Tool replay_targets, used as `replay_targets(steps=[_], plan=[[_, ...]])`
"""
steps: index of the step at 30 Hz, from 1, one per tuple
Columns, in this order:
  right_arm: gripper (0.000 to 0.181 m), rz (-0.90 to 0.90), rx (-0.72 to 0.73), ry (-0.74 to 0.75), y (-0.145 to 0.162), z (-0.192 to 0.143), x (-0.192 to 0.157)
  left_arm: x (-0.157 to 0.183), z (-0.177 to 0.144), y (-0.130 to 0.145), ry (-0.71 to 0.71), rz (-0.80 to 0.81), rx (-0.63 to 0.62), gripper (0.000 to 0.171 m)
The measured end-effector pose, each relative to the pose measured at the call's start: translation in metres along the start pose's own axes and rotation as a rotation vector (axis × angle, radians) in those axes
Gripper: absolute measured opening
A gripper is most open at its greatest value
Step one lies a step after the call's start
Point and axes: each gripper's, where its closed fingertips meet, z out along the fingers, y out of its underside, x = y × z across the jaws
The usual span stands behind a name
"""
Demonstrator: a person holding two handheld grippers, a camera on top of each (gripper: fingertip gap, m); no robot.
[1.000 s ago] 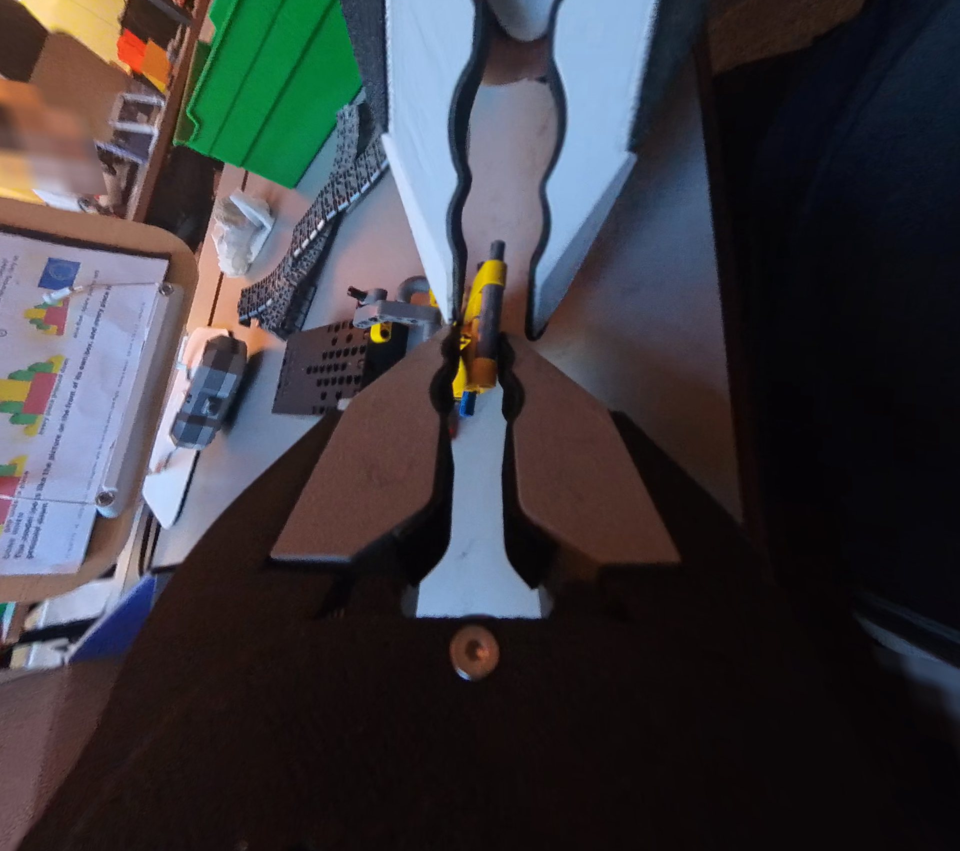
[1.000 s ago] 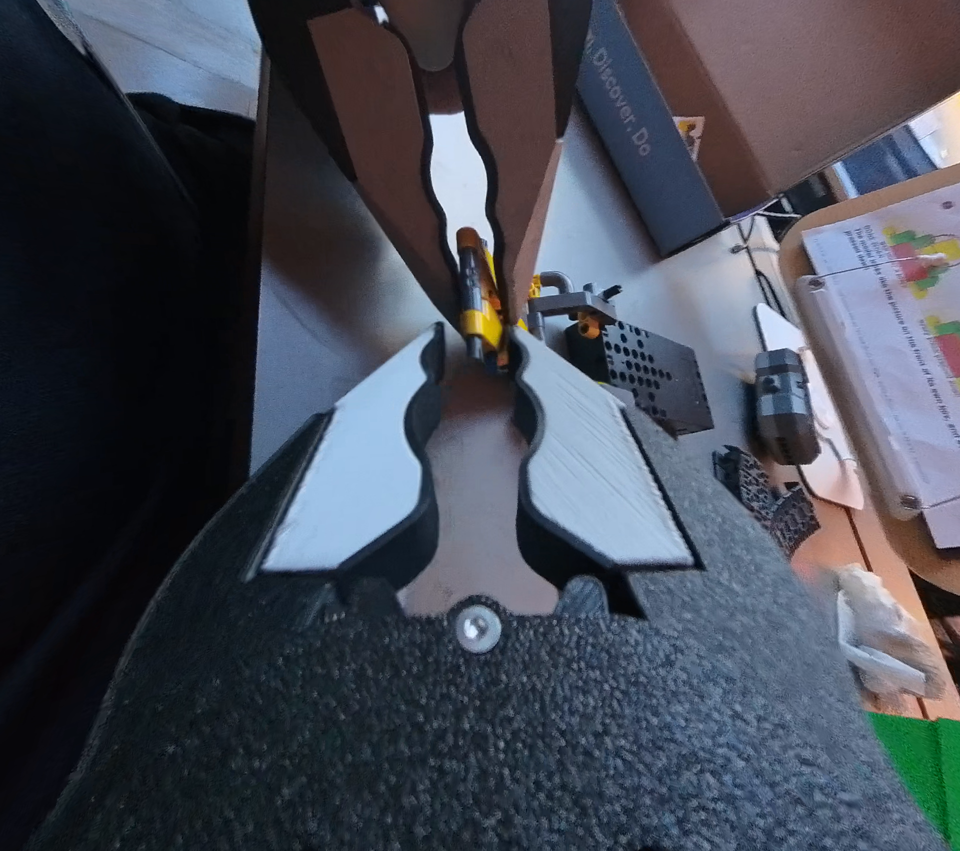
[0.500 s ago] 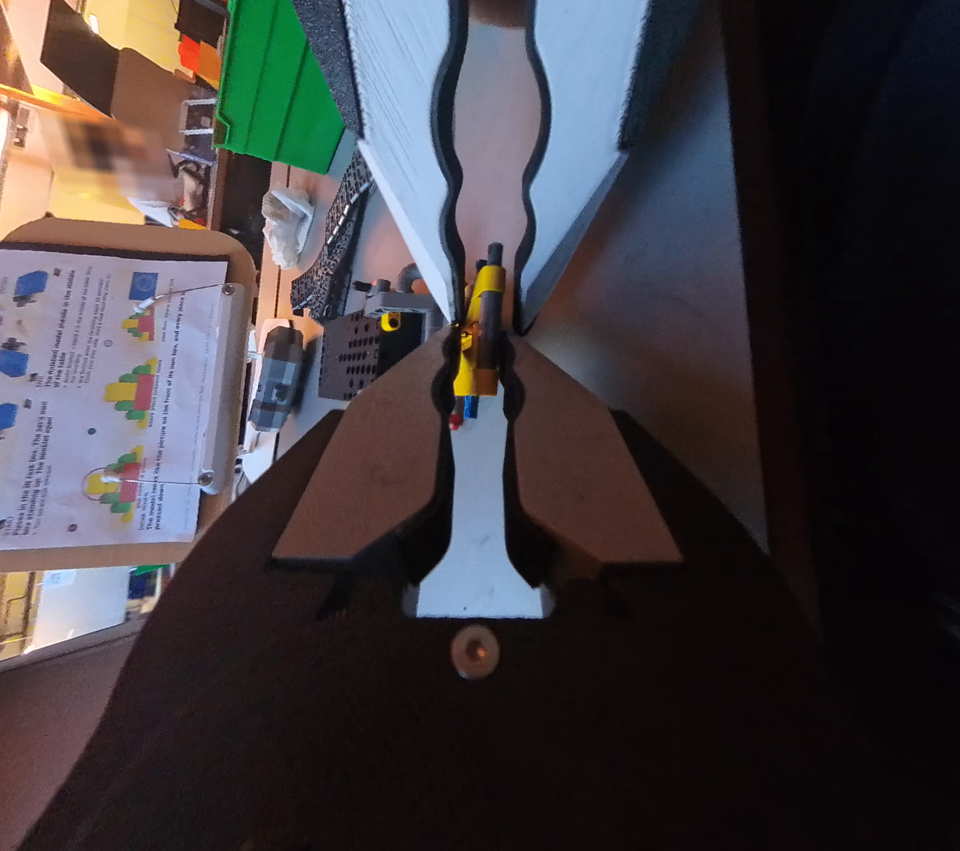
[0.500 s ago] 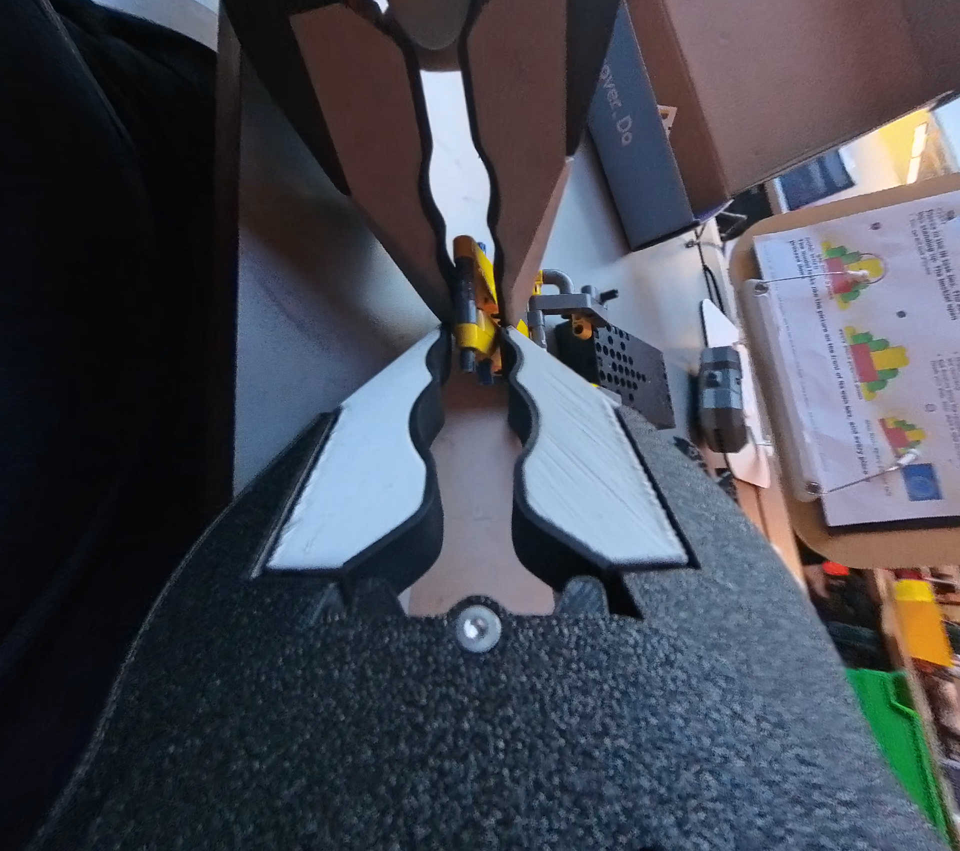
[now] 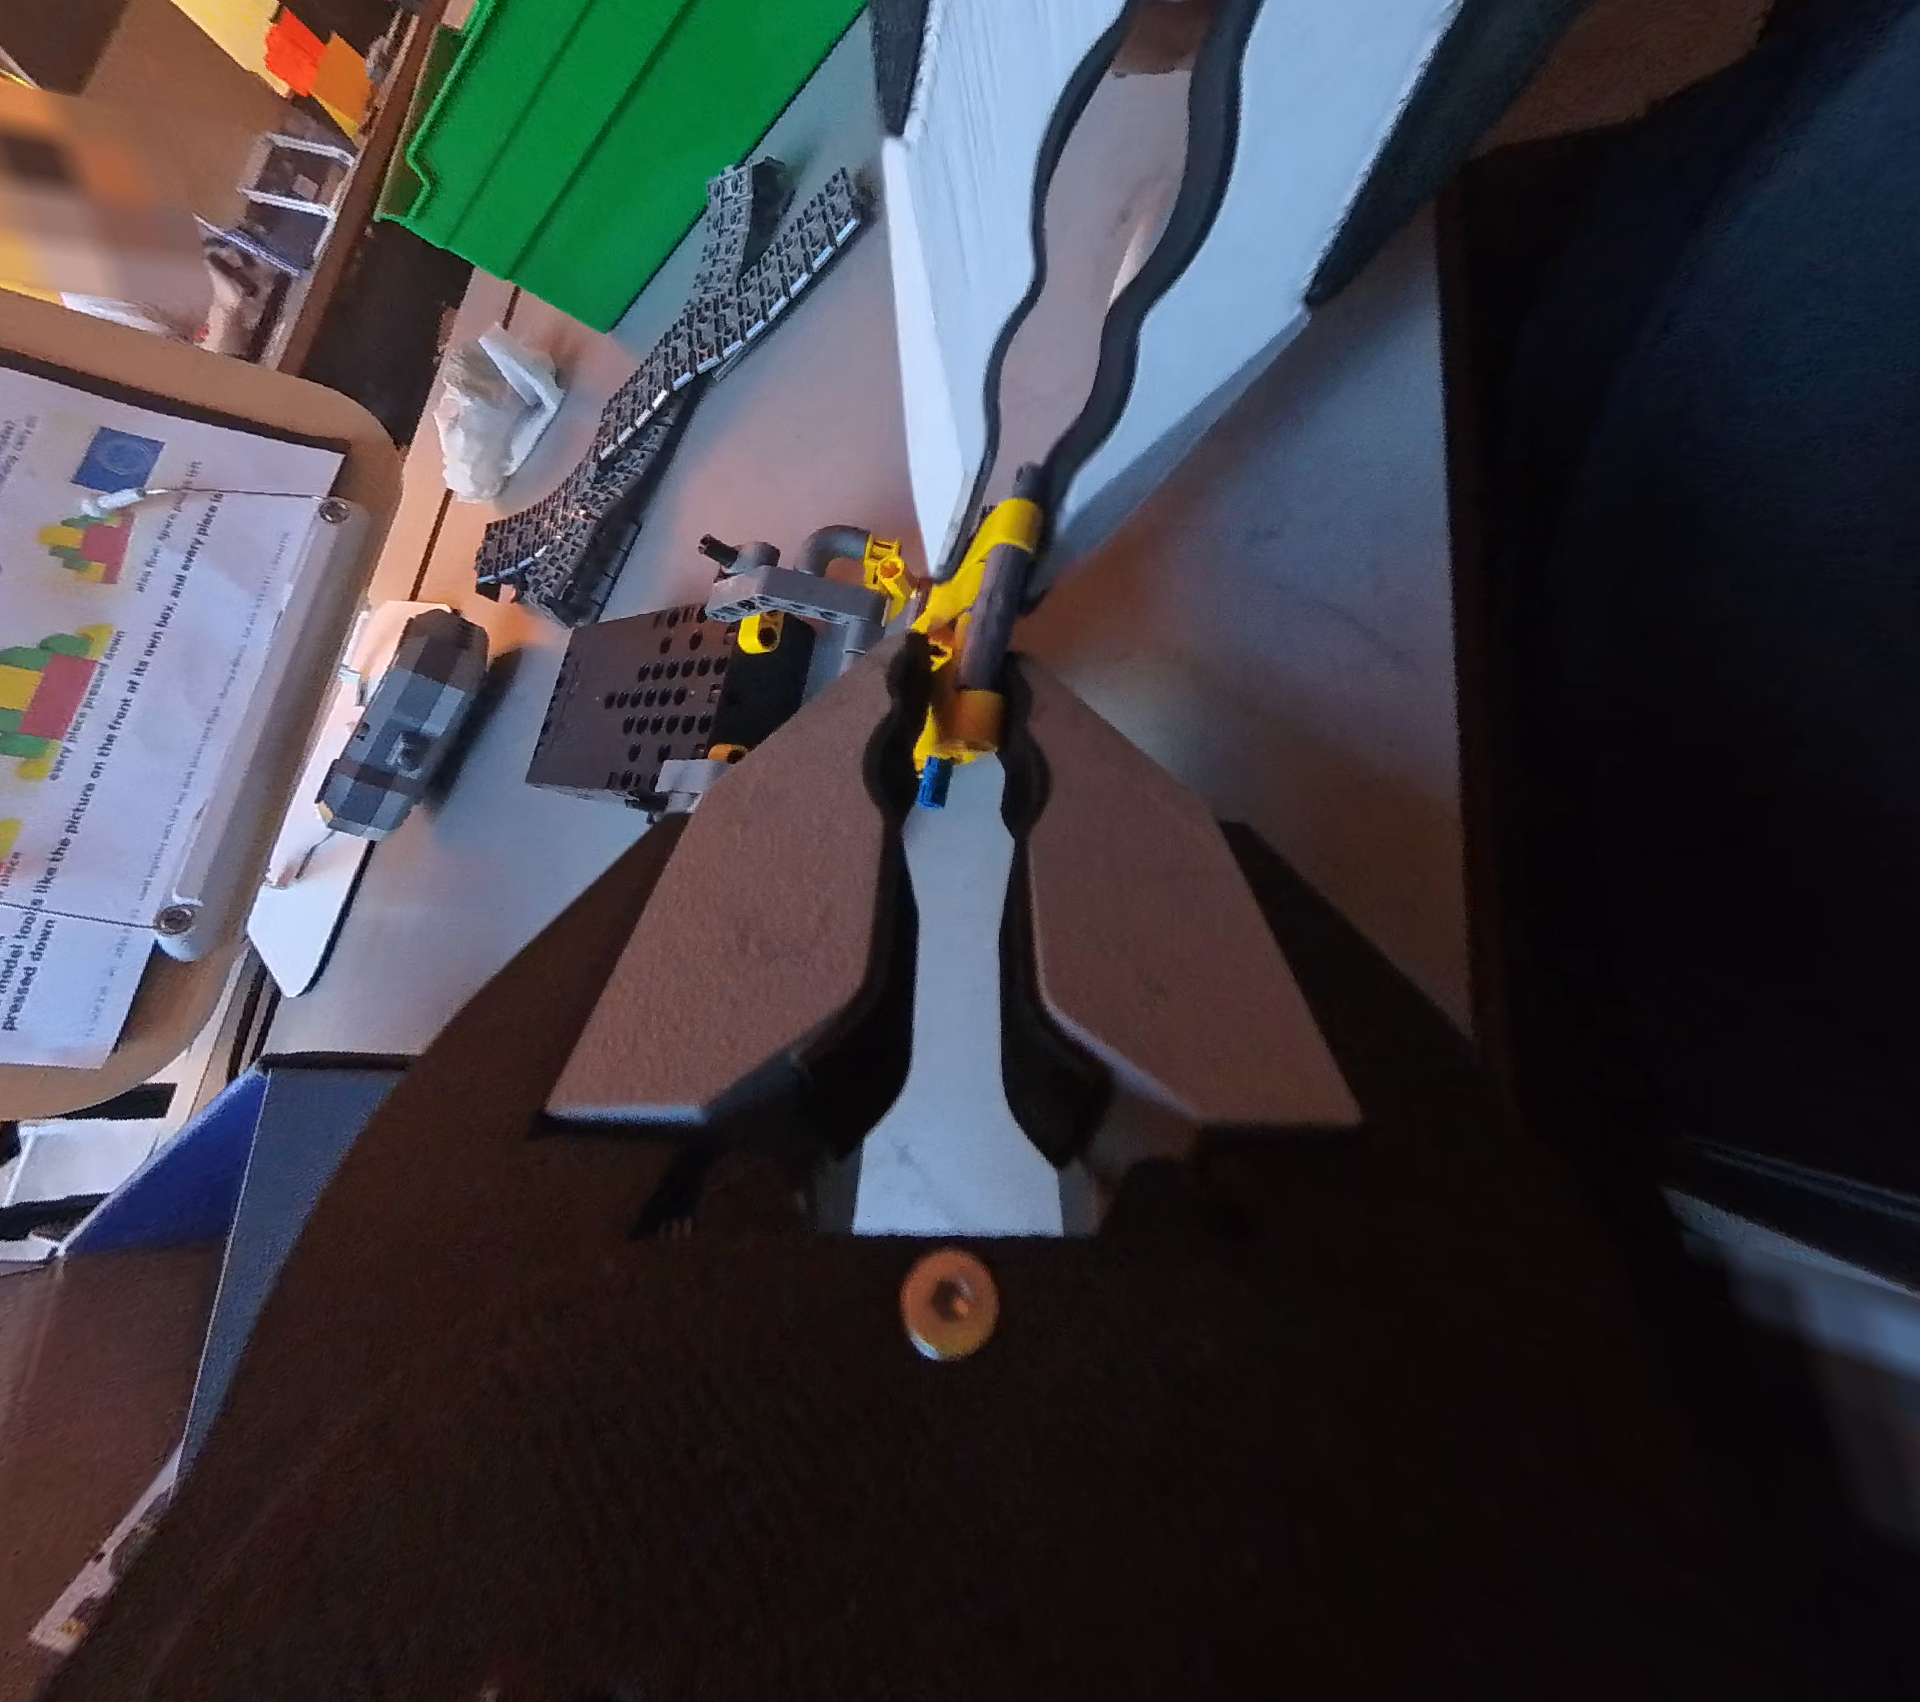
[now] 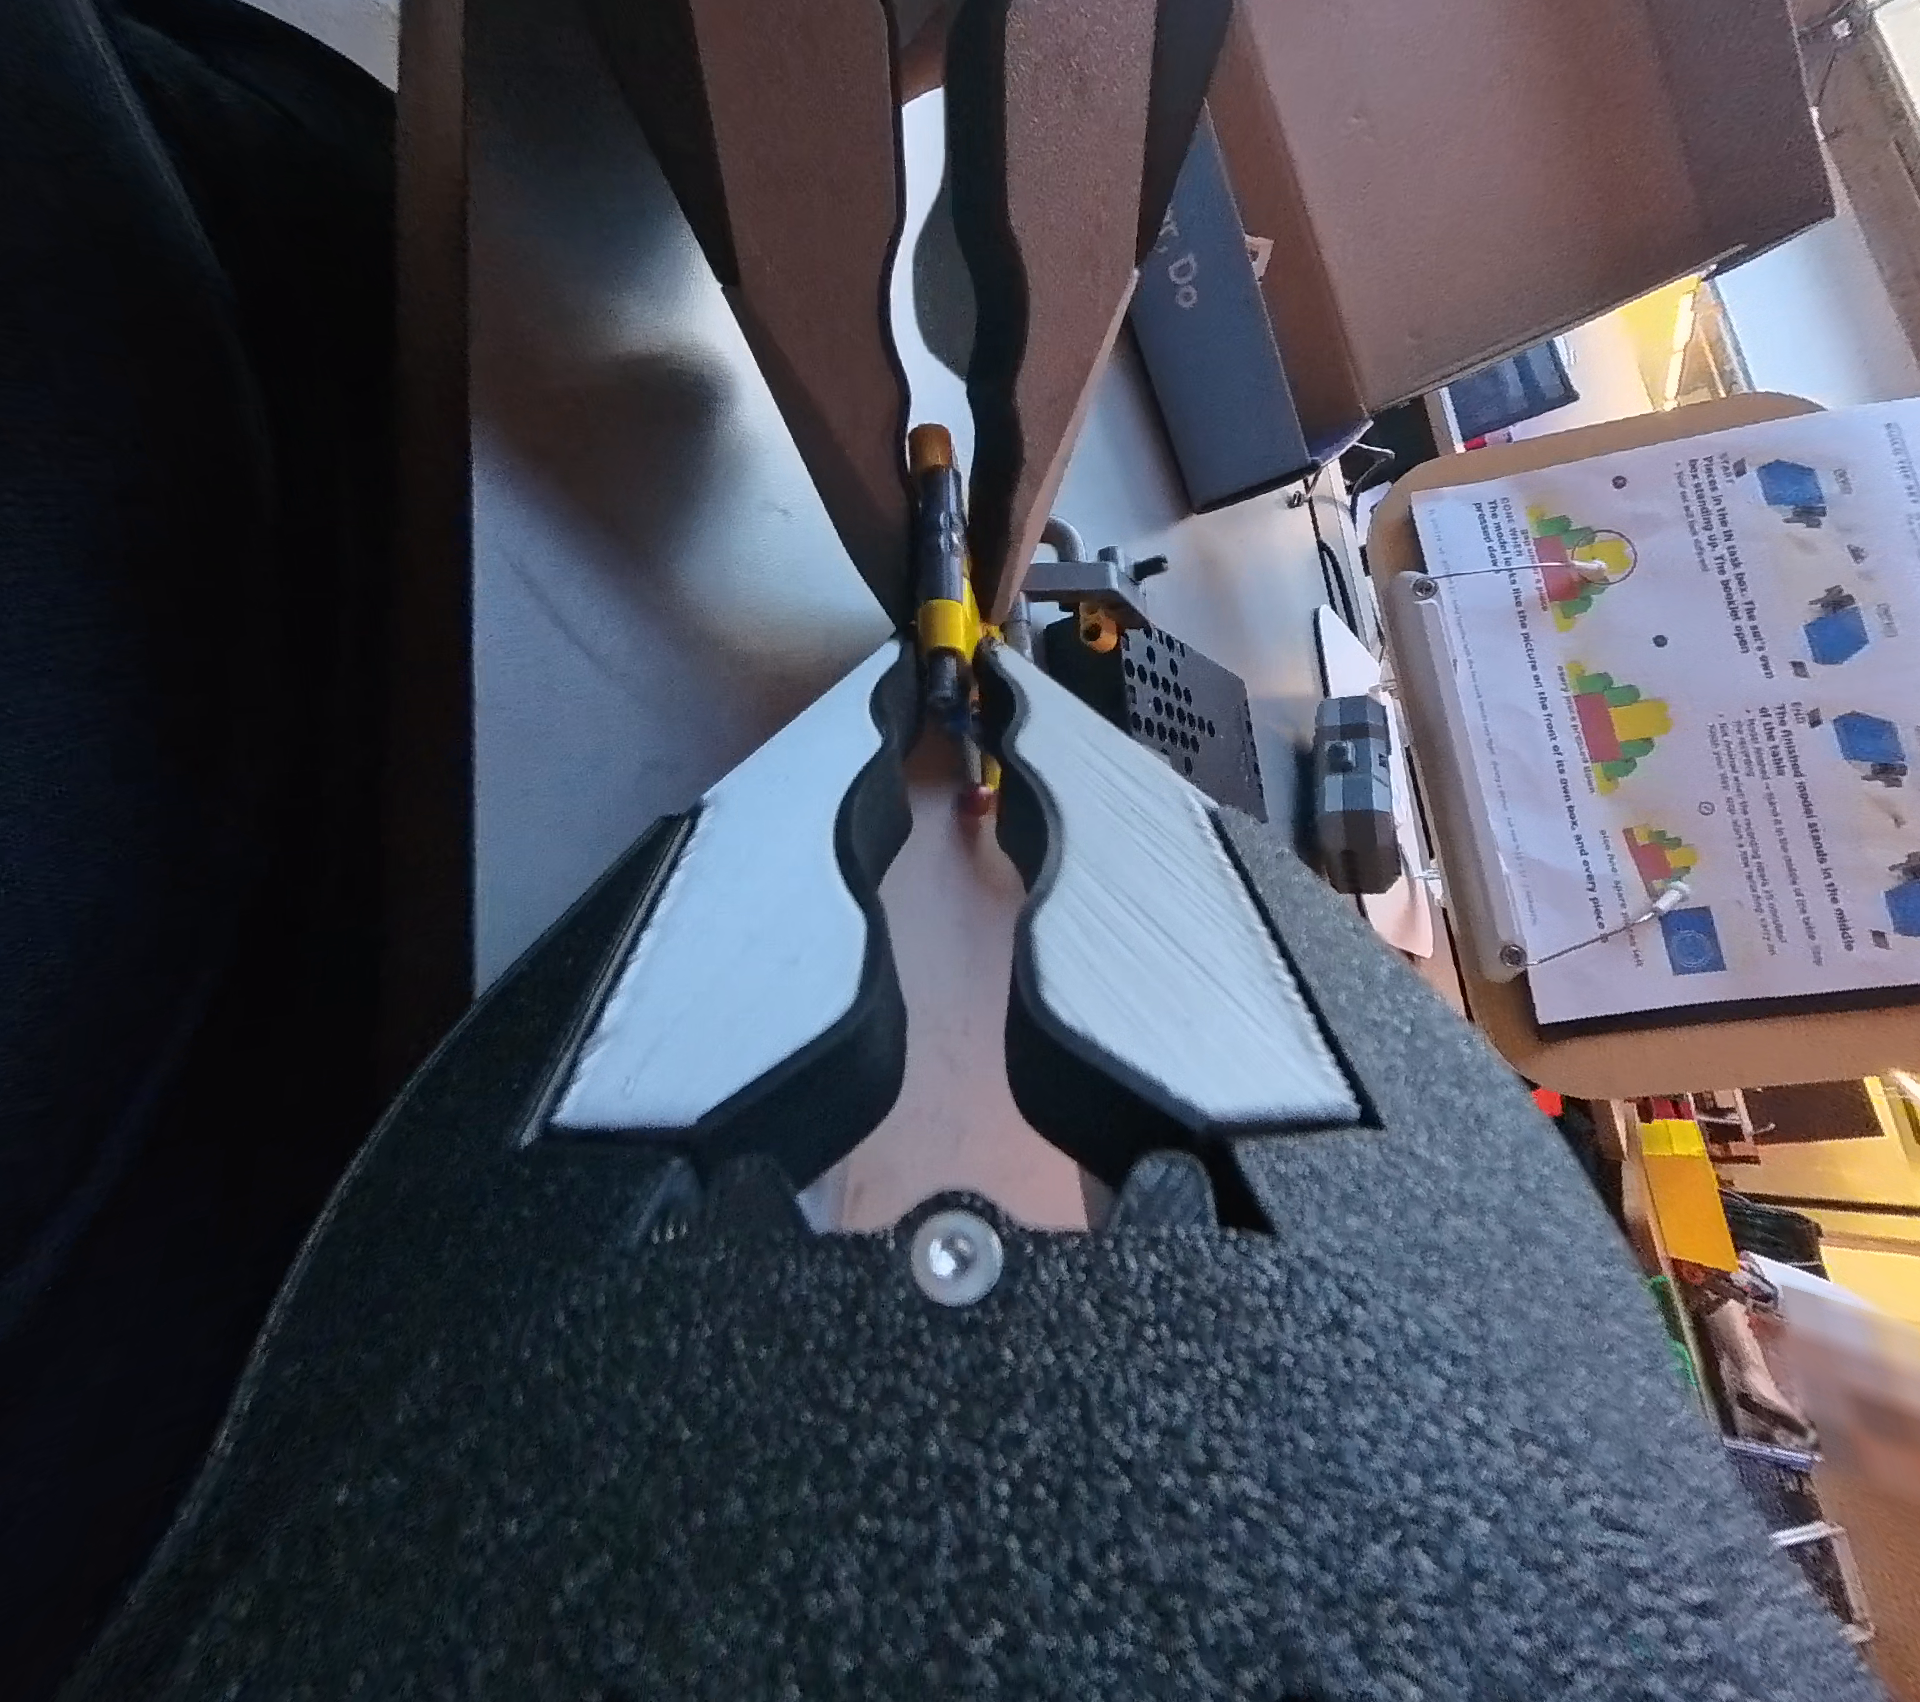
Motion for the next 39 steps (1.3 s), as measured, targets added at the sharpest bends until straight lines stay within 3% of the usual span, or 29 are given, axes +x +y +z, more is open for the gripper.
replay_targets(steps=[6, 15, 19, 25, 28, 30, 37, 39], plan=[[0.004, 0.066, 0.006, 0.008, 0.008, -0.006, 0.010, -0.003, -0.004, 0.001, 0.031, -0.069, 0.025, 0.011], [0.005, 0.185, 0.049, -0.044, 0.008, -0.005, 0.012, -0.003, -0.003, -0.003, -0.001, 0.024, 0.038, 0.011], [0.003, 0.242, 0.061, -0.050, 0.009, -0.007, 0.017, -0.009, -0.010, -0.006, 0.034, -0.094, 0.078, 0.011], [0.004, 0.260, 0.083, -0.084, 0.007, -0.009, 0.013, 0.000, -0.006, -0.009, 0.057, -0.017, 0.084, 0.011], [0.005, 0.164, 0.118, -0.088, 0.000, -0.009, 0.006, 0.008, -0.004, -0.012, 0.057, 0.039, 0.090, 0.011], [0.017, 0.107, 0.116, -0.079, -0.001, -0.007, 0.001, 0.013, -0.006, -0.014, 0.089, 0.046, 0.115, 0.010], [0.009, -0.019, 0.131, -0.127, -0.008, -0.004, -0.004, 0.014, -0.013, -0.013, 0.147, 0.035, 0.159, 0.011], [0.007, -0.086, 0.076, -0.100, -0.003, -0.003, 0.002, 0.015, -0.014, -0.016, 0.153, 0.038, 0.178, 0.011]])
